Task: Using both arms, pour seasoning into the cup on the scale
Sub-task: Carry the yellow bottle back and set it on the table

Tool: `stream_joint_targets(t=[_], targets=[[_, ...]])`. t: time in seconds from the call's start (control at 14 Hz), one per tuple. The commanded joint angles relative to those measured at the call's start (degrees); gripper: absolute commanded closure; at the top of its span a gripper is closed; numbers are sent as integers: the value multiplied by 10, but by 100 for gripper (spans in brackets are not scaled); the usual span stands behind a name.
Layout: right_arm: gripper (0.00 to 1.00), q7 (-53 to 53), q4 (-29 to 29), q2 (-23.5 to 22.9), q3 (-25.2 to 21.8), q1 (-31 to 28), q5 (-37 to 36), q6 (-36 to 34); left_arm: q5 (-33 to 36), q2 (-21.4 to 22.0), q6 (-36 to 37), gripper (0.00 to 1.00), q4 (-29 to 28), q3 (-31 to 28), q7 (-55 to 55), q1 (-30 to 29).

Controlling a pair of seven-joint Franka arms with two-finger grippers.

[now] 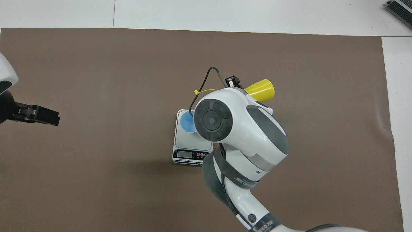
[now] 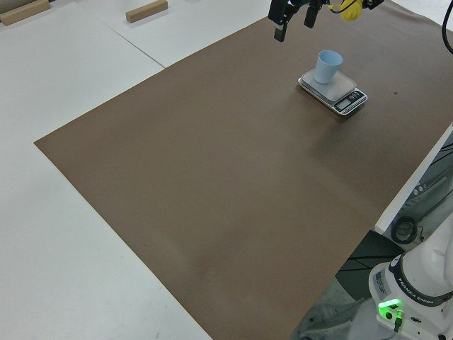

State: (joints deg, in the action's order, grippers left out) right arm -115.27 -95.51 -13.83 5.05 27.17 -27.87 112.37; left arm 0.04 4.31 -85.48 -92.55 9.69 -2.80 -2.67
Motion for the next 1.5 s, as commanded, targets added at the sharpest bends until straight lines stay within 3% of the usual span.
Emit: stream_joint_targets(t=[0.0, 0.5, 0.93, 1.43], targets=[[100, 43, -47, 51, 5, -44, 75, 14, 9, 18, -4, 0, -18, 3, 1, -7], [100, 203, -65, 72, 5, -177, 349, -27, 9, 18, -3, 0, -18, 3, 1, -7], [100, 318, -155, 94, 3, -298, 573, -9, 9, 18, -3, 0, -19, 4, 0, -7], [100, 478, -195, 49, 4, -416, 681, -34, 8, 17, -14, 0, -19, 4, 1, -6]])
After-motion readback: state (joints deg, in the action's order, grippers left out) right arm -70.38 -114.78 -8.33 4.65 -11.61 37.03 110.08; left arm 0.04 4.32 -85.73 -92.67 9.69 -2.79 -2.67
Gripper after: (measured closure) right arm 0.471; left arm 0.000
